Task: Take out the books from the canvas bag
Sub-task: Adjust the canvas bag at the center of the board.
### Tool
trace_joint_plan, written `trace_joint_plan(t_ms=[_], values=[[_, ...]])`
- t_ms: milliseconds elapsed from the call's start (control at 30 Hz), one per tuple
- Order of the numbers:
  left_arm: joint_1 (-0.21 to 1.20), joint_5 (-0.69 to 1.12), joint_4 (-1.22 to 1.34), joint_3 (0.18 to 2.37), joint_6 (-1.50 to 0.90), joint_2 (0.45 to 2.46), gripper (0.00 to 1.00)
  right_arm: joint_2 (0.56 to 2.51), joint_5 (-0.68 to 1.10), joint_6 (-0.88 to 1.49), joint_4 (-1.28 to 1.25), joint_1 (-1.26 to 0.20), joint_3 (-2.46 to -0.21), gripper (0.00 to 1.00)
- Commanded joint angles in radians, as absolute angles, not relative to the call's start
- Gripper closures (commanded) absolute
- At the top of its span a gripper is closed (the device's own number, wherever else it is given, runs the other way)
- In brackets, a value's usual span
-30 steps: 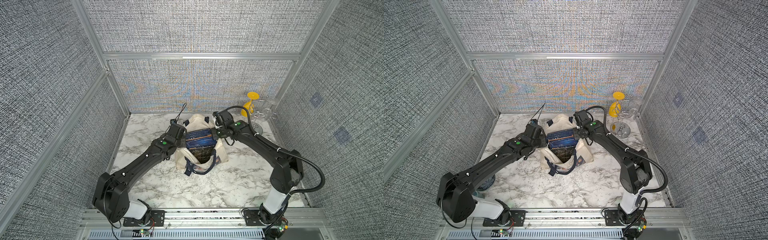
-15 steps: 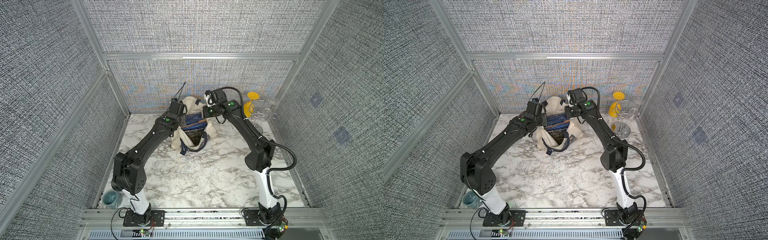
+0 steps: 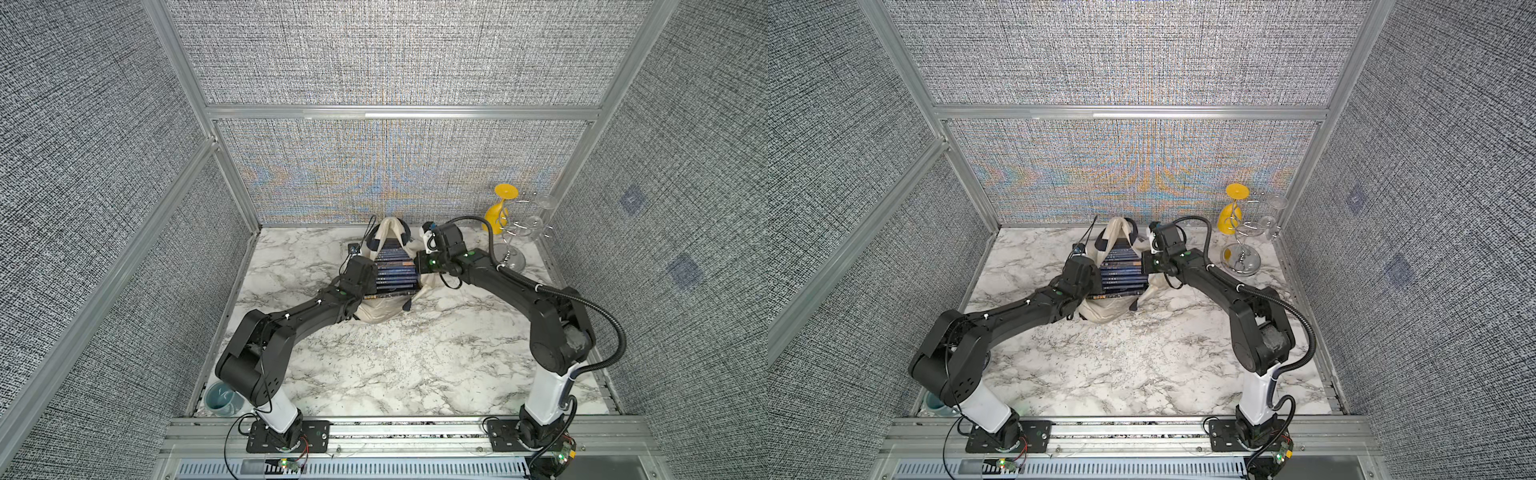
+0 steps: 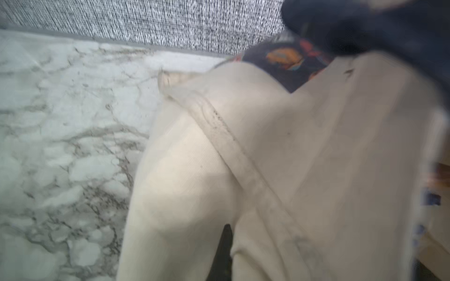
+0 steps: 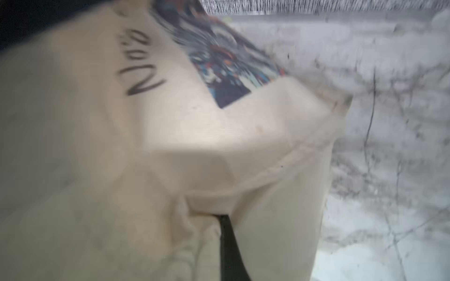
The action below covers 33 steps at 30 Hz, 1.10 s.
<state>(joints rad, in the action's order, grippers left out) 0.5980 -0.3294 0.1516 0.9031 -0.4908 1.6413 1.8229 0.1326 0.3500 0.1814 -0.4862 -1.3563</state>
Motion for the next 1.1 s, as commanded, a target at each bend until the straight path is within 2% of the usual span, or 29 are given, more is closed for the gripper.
trace_joint_plan(t_ms=[0, 133, 333, 533, 567, 633, 800, 933, 1067], values=[[0.642, -0.347, 0.232, 0.802, -0.560, 1.612, 1.00, 1.752, 0.120, 0.466, -0.002, -0.489, -1.206, 1.00], [0.693, -0.370, 0.290, 0.688, -0.595, 1.544, 1.00, 1.696, 0.091, 0.513, -0.052, -0.521, -1.068, 1.00], [0.729, -0.327, 0.374, 0.590, -0.604, 1.479, 1.00, 1.708, -0.013, 0.546, -0.091, -0.538, -0.975, 1.00], [0.731, -0.183, 0.556, 0.533, -0.540, 1.468, 1.00, 1.714, -0.020, 0.501, -0.054, -0.510, -1.071, 1.00], [0.732, -0.171, 0.585, 0.523, -0.537, 1.467, 1.00, 1.698, -0.020, 0.496, -0.054, -0.506, -1.069, 0.97], [0.732, -0.150, 0.621, 0.508, -0.529, 1.458, 1.00, 1.653, -0.034, 0.486, -0.051, -0.506, -1.057, 0.76], [0.733, -0.147, 0.657, 0.499, -0.502, 1.440, 1.00, 1.550, -0.020, 0.516, -0.019, -0.516, -1.006, 0.42], [0.733, -0.144, 0.673, 0.497, -0.518, 1.419, 1.00, 1.461, -0.055, 0.540, 0.043, -0.552, -0.958, 0.29], [0.734, -0.146, 0.667, 0.498, -0.530, 1.421, 1.00, 1.357, -0.088, 0.599, 0.080, -0.592, -0.906, 0.25]])
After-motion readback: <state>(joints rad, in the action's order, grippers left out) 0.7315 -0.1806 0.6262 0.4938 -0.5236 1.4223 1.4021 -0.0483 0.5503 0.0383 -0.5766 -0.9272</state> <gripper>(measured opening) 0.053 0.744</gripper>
